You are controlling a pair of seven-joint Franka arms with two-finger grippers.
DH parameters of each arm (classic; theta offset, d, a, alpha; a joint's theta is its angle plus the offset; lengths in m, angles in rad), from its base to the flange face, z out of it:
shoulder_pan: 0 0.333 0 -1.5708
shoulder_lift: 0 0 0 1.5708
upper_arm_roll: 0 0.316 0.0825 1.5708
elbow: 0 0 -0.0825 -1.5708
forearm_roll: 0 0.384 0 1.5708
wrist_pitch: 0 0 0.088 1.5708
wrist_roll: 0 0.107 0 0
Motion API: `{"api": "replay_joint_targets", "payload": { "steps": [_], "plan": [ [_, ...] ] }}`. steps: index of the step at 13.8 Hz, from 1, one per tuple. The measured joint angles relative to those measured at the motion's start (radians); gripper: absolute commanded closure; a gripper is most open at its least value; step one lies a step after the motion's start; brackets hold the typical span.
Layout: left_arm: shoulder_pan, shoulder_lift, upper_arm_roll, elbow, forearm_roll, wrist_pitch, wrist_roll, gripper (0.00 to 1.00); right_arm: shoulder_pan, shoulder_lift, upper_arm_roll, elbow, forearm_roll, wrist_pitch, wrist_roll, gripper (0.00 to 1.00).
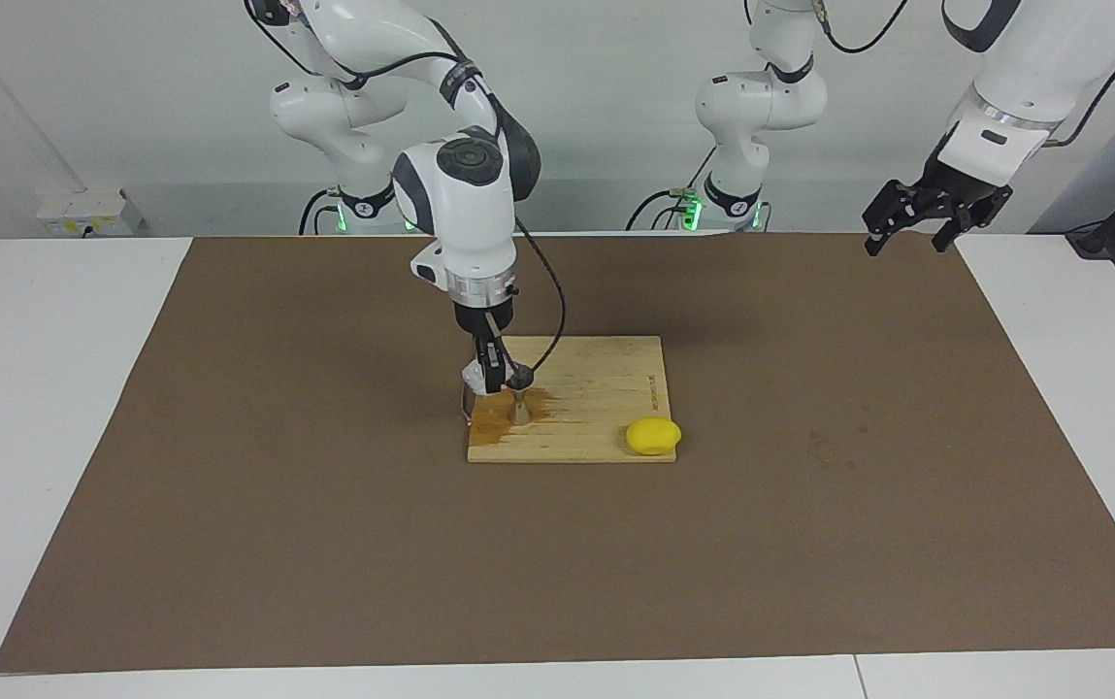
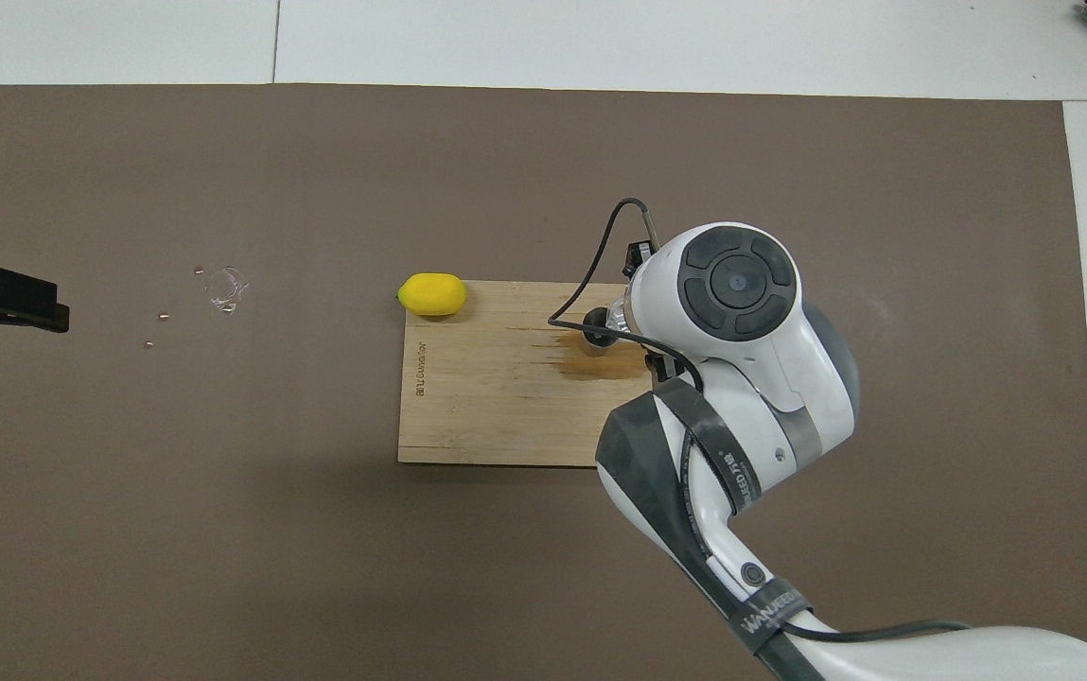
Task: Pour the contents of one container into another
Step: 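Tilt the clear glass with the right gripper to pour into the metal cup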
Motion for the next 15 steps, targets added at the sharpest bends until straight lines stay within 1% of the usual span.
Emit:
{"api": "replay_joint_targets", "payload": {
  "steps": [3,10,12,15],
  "plan": [
    [0.0,0.0,-0.005,-0.006,0.0,0.0,0.0,0.0,0.024,0.0,0.0,-0.004,-0.05,0.0,0.0,1.0],
    [0.0,0.0,-0.006,-0.009,0.0,0.0,0.0,0.0,0.028,0.0,0.0,-0.003,-0.068,0.0,0.001,1.0],
    [0.0,0.0,-0.006,-0.009,0.0,0.0,0.0,0.0,0.028,0.0,-0.002,-0.002,-0.053,0.0,0.005,1.0],
    [0.0,0.0,-0.006,-0.009,0.0,0.0,0.0,0.0,0.014,0.0,-0.005,0.006,0.018,0.0,0.007,1.0]
  ]
}}
